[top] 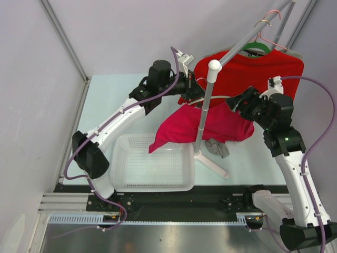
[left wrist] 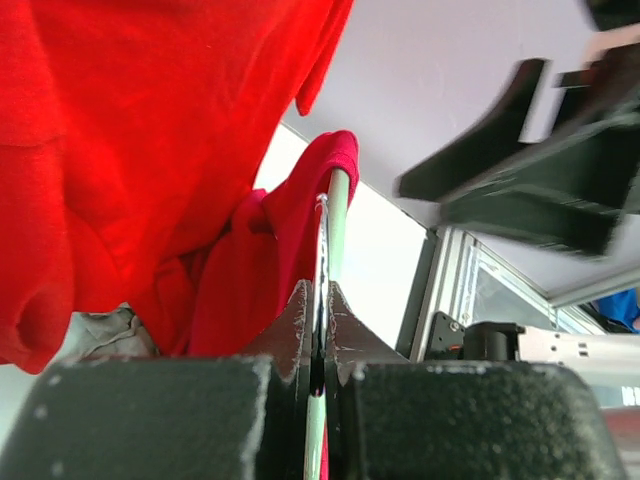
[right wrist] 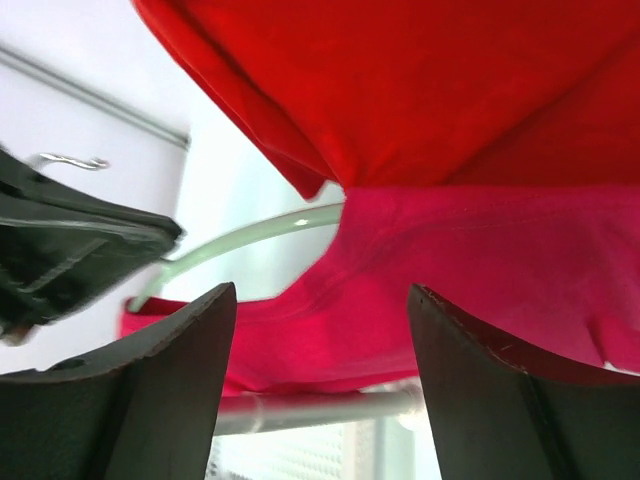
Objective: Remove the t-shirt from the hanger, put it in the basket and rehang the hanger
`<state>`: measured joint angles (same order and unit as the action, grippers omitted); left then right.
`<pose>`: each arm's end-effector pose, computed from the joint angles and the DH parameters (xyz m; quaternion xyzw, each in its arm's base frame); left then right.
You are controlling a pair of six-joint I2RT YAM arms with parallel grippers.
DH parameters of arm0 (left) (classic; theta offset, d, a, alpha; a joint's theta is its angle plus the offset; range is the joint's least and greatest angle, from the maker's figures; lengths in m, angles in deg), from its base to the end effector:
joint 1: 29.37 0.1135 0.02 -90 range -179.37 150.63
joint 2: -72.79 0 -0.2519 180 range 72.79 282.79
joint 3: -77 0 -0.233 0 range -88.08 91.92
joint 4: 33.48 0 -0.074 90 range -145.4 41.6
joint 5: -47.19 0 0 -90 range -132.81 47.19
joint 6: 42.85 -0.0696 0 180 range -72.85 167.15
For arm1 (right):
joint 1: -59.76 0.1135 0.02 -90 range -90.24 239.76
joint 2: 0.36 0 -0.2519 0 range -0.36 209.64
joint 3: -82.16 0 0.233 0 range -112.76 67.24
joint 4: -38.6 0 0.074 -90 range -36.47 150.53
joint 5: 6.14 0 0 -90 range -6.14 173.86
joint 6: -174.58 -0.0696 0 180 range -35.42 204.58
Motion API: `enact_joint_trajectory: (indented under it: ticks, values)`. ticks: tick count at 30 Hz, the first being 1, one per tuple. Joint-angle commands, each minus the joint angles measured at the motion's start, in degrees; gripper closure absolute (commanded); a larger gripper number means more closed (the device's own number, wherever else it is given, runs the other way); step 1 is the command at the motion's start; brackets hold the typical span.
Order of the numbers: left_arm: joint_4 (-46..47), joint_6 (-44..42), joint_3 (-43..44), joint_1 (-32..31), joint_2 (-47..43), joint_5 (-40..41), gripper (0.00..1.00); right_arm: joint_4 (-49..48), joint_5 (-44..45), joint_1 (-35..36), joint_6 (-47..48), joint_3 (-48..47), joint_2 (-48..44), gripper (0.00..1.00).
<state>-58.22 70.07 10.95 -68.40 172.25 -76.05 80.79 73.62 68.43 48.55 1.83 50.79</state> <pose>0.3000 -0.2923 0.3967 0.2846 0.7024 -0.5044 0.4138 0.2001 0.0430 0.3912 0.1304 0.7706 0.3003 0.5468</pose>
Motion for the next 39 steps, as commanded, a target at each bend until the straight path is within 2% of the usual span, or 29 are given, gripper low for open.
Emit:
enact_joint_trajectory:
  ticks: [1,5,10,12,13,14,17,23,26,29,30,33,36,39]
  values:
    - [2.4,0.5,0.1,0.1,-4.9,-2.9,1.0,3.8,3.8,2.4,6.3,-3.7,0.8,0.27]
    - [1.5,0.0,0.0,0.1,-6.1,-2.0,1.0,7.8,11.6,2.0,6.8,-3.2,-0.4,0.22]
    - [0.1,0.1,1.6,0.8,-6.3,-2.8,1.0,9.1,13.8,-1.6,7.4,-0.2,-2.0,0.15]
    - [-0.6,0.2,2.5,1.8,-5.9,-4.0,1.0,8.9,12.4,-3.5,7.6,0.5,-2.5,0.13]
    - [-1.2,0.6,3.4,2.1,-5.4,-4.6,1.0,7.6,11.4,-4.3,7.6,1.2,-2.8,0.09]
    - [-1.3,1.0,3.7,2.5,-5.2,-6.3,1.0,6.4,7.3,-7.0,7.3,2.6,-3.1,0.07]
    - [-1.9,1.8,5.2,4.6,-4.5,-10.3,1.0,1.4,-0.7,-11.8,7.9,5.9,-4.4,0.08]
    - [-6.6,0.9,10.2,7.2,-2.1,-16.0,1.0,-4.6,-4.5,-15.0,11.2,11.2,-7.0,0.08]
    - [-6.5,1.4,10.8,7.4,-1.7,-17.3,1.0,-8.2,-7.6,-15.7,11.1,14.0,-7.9,0.11]
    - [-6.3,1.9,11.0,7.7,-1.4,-18.6,1.0,-13.1,-10.5,-16.0,10.8,16.8,-8.5,0.19]
    - [-6.4,2.0,11.1,7.7,-1.2,-18.8,1.0,-14.7,-10.8,-16.1,10.5,17.3,-8.5,0.27]
    - [-7.0,2.0,11.5,7.7,-1.1,-19.1,1.0,-19.7,-13.2,-16.1,10.4,20.0,-9.0,0.37]
    - [-7.2,2.0,11.5,7.7,-1.3,-19.4,1.0,-22.2,-13.8,-16.1,10.2,21.7,-9.0,0.42]
    - [-7.6,1.6,11.5,7.8,-1.5,-19.2,1.0,-24.0,-14.9,-16.1,9.8,22.7,-9.2,0.59]
